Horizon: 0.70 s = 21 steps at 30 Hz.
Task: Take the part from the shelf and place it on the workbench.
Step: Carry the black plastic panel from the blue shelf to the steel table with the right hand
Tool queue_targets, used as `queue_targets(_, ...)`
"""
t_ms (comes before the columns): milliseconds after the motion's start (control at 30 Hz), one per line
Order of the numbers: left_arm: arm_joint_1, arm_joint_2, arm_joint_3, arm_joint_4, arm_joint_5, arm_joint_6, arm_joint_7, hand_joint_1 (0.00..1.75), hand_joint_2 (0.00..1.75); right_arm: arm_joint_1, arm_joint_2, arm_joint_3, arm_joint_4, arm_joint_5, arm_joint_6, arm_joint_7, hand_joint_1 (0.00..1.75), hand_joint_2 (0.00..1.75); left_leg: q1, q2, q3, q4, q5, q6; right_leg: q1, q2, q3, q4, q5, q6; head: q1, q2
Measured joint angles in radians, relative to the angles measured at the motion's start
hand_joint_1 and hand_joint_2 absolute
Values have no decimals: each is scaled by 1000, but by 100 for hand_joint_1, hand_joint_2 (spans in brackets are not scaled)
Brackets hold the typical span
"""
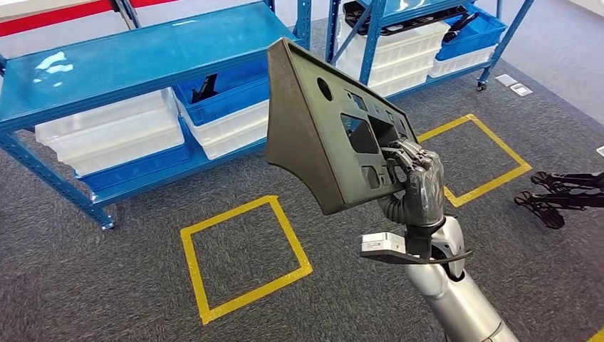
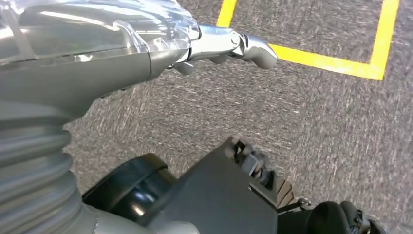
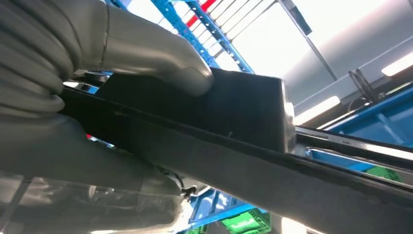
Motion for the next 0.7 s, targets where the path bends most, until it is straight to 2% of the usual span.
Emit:
queue_targets(67, 0, -1, 0, 0, 0, 0, 0, 0, 175, 0, 0, 0, 0, 1, 0, 0, 175, 175, -3, 8, -2, -5, 4, 6, -2, 12, -7, -3, 8, 13, 2, 0)
queue_targets(133, -2, -2, 0, 0, 0, 0, 0, 0, 175, 0, 0, -1, 0, 1, 0, 0, 175, 175, -1, 23, -4, -11, 12, 17, -1, -5, -19, 13, -5, 23, 6, 0)
queue_targets(200, -2, -3, 0, 0, 0, 0, 0, 0, 175, -2, 1, -1, 0, 1, -1, 0, 175, 175, 2, 42, -7, -14, 18, 24, -1, -39, -59, 101, -61, 27, 20, 0)
queue_targets(267, 1, -3, 0, 0, 0, 0, 0, 0, 175, -2, 1, -1, 0, 1, -1, 0, 175, 175, 2, 63, -11, -14, 19, 25, -5, -53, -116, 234, -123, 29, 38, 0)
queue_targets(300, 2, -4, 0, 0, 0, 0, 0, 0, 175, 0, 1, -1, 0, 1, -1, 0, 175, 175, 3, 73, -13, -14, 19, 25, -7, -56, -131, 275, -134, 31, 43, 0)
queue_targets(333, 3, -4, 0, 0, 0, 0, 0, 0, 175, 1, 1, -1, 0, 1, -1, 0, 175, 175, 3, 83, -13, -14, 19, 25, -9, -58, -127, 277, -127, 33, 48, 0)
queue_targets(367, 3, -4, 0, 0, 0, -1, 0, 0, 175, 2, 1, -1, 0, 1, -1, 0, 175, 175, 5, 92, -13, -13, 19, 23, -11, -61, -103, 239, -103, 35, 51, 0)
queue_targets(433, 2, -4, 0, 0, 0, -1, 0, 0, 175, 3, 1, -1, 0, 1, -1, 0, 175, 175, 7, 106, -12, -12, 18, 16, -12, -83, -23, 96, -46, 40, 57, 0)
queue_targets(467, 1, -4, 0, 0, 0, -2, 0, 0, 175, 2, 1, -1, 0, 1, -1, 0, 175, 175, 6, 110, -13, -10, 17, 10, -11, -94, 6, 41, -30, 39, 59, 0)
queue_targets(500, 0, -4, 0, 0, 0, -2, 0, 0, 175, 3, 1, -1, 0, 1, -1, 0, 175, 175, 3, 114, -14, -9, 17, 4, -10, -102, 21, 9, -25, 37, 59, 0)
queue_targets(600, 0, -4, 0, 0, 0, -2, 0, 0, 175, 6, 1, -1, 0, 1, -2, 0, 175, 175, 0, 123, -14, -11, 18, -11, -8, -92, 18, 1, -25, 18, 46, 0)
queue_targets(633, -1, -4, 0, 0, 0, -2, 0, 0, 175, 7, 1, -2, 0, 1, -2, 0, 175, 175, 2, 117, -17, -3, 9, -15, -9, -88, 17, 0, -23, 10, 41, 0)
queue_targets(667, -1, -4, 0, 0, 0, -2, 0, 0, 175, 6, 1, -2, 0, 1, -2, 0, 175, 175, 4, 105, -27, 24, -10, -18, -11, -83, 17, -1, -21, 2, 36, 0)
queue_targets(700, -1, -4, 0, 0, 0, -2, 0, 0, 175, 6, 1, -1, 0, 1, -3, 0, 175, 175, 5, 89, -48, 74, -40, -19, -12, -79, 17, -2, -20, -5, 29, 0)
